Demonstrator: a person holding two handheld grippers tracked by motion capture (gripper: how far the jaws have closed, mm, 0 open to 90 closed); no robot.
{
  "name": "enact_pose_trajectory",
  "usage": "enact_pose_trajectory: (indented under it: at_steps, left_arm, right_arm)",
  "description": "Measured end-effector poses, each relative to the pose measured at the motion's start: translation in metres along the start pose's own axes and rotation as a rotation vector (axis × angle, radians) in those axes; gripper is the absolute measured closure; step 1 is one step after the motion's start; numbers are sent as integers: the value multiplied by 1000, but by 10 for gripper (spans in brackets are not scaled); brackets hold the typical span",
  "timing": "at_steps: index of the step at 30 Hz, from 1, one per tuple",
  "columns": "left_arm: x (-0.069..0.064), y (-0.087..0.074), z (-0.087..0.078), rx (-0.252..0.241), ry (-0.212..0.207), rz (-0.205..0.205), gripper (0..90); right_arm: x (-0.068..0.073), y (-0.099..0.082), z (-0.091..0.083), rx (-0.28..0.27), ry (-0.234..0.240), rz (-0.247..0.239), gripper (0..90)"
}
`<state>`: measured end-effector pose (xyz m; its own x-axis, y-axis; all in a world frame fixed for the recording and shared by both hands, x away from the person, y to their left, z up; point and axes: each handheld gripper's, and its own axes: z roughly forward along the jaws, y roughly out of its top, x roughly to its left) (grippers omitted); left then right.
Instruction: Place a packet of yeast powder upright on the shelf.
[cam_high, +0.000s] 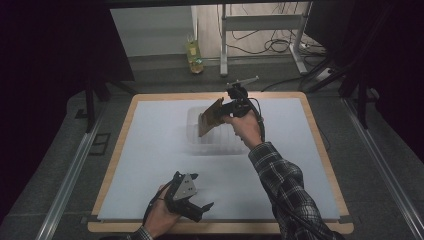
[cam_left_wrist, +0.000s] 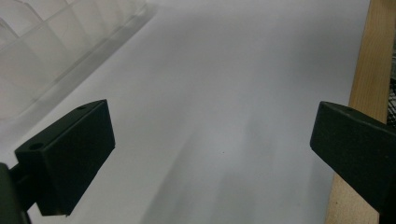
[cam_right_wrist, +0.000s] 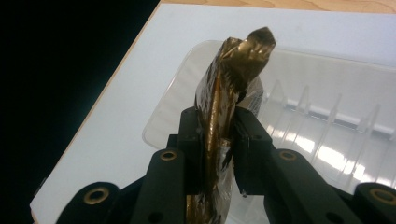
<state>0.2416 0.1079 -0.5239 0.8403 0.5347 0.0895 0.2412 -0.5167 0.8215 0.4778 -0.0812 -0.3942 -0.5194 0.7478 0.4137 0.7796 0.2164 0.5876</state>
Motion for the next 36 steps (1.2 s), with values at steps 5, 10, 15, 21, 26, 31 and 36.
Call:
enact_pose_trajectory:
  at_steps: [5, 10, 15, 21, 26, 31, 36]
  left_arm:
    - [0, 0, 0, 1, -2, 0, 0]
    - [0, 0, 0, 0, -2, 0, 0]
    - [0, 0, 0, -6, 0, -5, 0]
    - [0, 0, -1, -8, -4, -9, 0]
    - [-1, 0, 1, -2, -11, -5, 0]
    - [0, 0, 0, -2, -11, -4, 0]
    - [0, 0, 0, -4, -11, -8, 0]
  right_arm:
    - [1, 4, 6, 2, 11, -4, 734]
    - [5, 7, 15, 6, 18, -10, 730]
    - [7, 9, 27, 9, 11, -10, 725]
    - [1, 12, 39, -8, 22, 21, 722]
    - [-3, 14, 48, -31, 17, 38, 724]
    - [-5, 16, 52, -58, 13, 27, 714]
    - [-5, 17, 52, -46, -5, 4, 612]
